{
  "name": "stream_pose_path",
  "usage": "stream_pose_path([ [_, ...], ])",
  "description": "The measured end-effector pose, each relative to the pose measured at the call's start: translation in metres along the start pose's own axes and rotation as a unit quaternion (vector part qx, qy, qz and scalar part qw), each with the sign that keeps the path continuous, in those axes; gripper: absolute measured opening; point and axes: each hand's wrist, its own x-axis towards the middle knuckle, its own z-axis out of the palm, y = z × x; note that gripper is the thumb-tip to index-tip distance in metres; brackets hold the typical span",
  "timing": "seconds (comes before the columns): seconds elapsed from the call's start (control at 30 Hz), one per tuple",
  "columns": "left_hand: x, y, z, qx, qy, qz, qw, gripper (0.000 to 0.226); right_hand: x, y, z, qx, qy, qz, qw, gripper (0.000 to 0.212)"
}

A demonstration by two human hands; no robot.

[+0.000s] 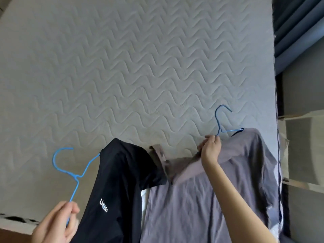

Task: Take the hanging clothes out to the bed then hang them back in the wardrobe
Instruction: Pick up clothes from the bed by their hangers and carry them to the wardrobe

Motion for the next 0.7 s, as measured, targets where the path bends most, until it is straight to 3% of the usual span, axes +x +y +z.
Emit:
stream_pose_path([
  [0.2,-0.074,0.018,-0.027,-0.066,0.008,0.081,0.995,0.027,-0.153,0.012,-0.097,-0.093,-0.074,-0.057,0.991,0.031],
  [0.4,-0.139,0.0,-0.124,-0.1,-0.012,0.15,0.984,0.025,-0.316,-0.018,-0.149,-0.096,-0.173,-0.126,0.972,0.034],
  [0.53,-0.191,-0.026,-0.217,-0.142,0.001,0.189,0.972,0.024,-0.418,-0.024,-0.165,-0.099,-0.291,-0.151,0.94,0.037],
  [0.7,-0.254,-0.073,-0.332,-0.198,0.035,0.227,0.953,0.023,-0.542,0.0,-0.168,-0.135,-0.423,-0.204,0.873,0.043],
])
